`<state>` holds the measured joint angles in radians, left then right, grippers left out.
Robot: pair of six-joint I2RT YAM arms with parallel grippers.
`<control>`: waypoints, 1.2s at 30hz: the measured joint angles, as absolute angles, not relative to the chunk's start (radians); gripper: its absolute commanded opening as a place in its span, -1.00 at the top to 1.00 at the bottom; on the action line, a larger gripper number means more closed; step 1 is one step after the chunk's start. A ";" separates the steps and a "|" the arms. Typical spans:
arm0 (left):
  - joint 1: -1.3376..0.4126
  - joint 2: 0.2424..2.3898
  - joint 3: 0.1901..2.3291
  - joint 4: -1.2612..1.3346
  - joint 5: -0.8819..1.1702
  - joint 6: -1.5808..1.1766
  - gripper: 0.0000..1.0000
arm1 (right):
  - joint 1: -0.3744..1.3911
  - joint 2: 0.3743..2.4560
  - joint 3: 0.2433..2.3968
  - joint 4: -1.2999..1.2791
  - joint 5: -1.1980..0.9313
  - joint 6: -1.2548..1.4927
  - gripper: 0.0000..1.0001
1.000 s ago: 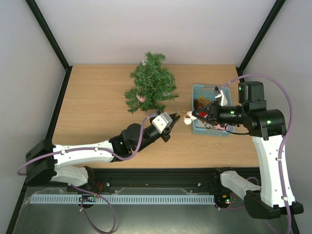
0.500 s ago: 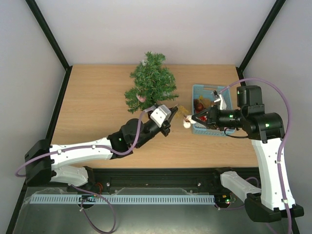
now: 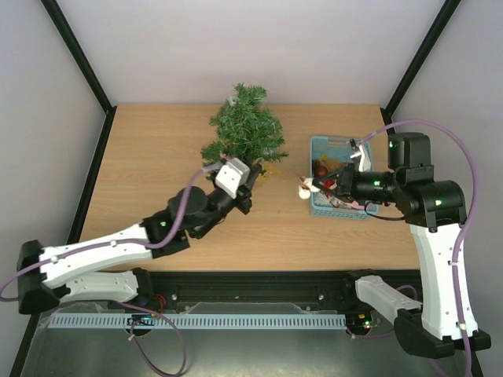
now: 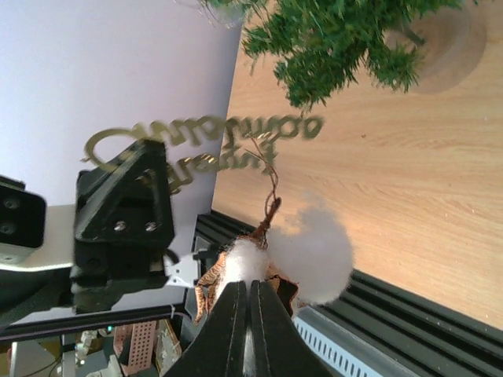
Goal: Decorate the small christmas tree
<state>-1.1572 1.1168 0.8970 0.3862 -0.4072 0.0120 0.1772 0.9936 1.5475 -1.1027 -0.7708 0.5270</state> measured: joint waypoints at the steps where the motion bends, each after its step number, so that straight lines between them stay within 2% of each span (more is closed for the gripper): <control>1: -1.157 1.087 0.907 0.345 -0.413 -0.001 0.92 | 0.177 1.003 1.561 -1.102 -0.766 0.528 0.97; 9: -1.155 0.896 1.119 -0.036 -0.449 -0.174 0.94 | 0.178 1.200 1.795 -1.073 -0.707 0.521 0.97; 18: -1.155 0.813 1.242 -0.444 -0.580 -0.379 0.94 | 0.271 1.600 2.119 -1.100 -0.589 0.476 0.97; 24: -1.155 0.799 1.262 -0.573 -0.636 -0.430 0.94 | 0.312 1.768 2.306 -1.153 -0.503 0.451 0.97; 36: -1.155 0.784 1.263 -0.643 -0.682 -0.439 0.94 | 0.468 1.819 2.341 -1.218 -0.359 0.430 0.97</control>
<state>-1.1549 0.7841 1.2633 -0.6430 -0.6819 -0.4385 0.4683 1.8187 2.3413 -1.2179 -0.3592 0.4305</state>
